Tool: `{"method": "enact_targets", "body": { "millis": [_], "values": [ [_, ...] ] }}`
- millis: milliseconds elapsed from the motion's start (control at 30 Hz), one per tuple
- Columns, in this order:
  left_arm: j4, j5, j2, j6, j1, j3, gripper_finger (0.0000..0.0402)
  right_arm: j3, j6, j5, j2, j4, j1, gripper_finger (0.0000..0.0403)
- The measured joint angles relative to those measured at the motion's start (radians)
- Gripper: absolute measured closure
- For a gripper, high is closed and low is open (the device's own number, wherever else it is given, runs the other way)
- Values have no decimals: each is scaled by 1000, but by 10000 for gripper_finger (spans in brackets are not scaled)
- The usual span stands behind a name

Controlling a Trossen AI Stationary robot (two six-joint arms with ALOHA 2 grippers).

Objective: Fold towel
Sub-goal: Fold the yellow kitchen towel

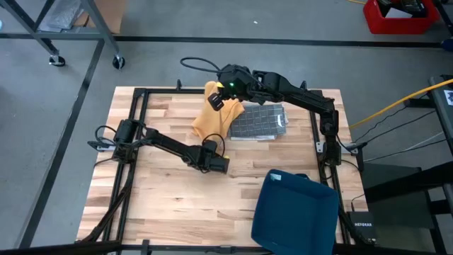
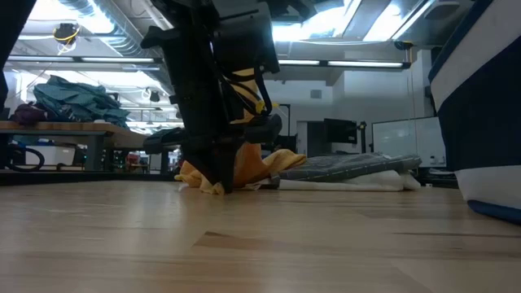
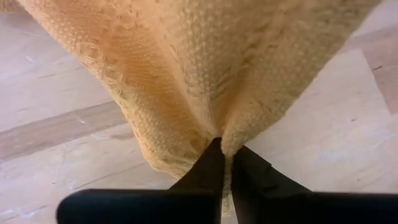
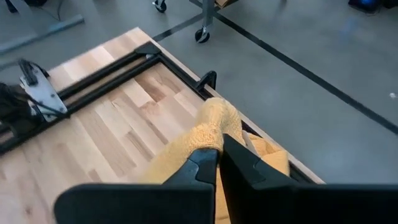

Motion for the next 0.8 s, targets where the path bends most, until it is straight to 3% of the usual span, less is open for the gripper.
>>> {"method": "enact_targets", "body": {
  "millis": [300,500,800],
  "values": [
    [-45,42,-75,33,-61,-6,397,0,-190,-1,0,2,0,388],
    [-264,22,-249,8,-148,-5,399,0,-282,-3,0,109,0,388],
    [-778,-239,-606,-255,-254,-4,400,0,-352,-7,0,329,-2,388]
  ]
}}
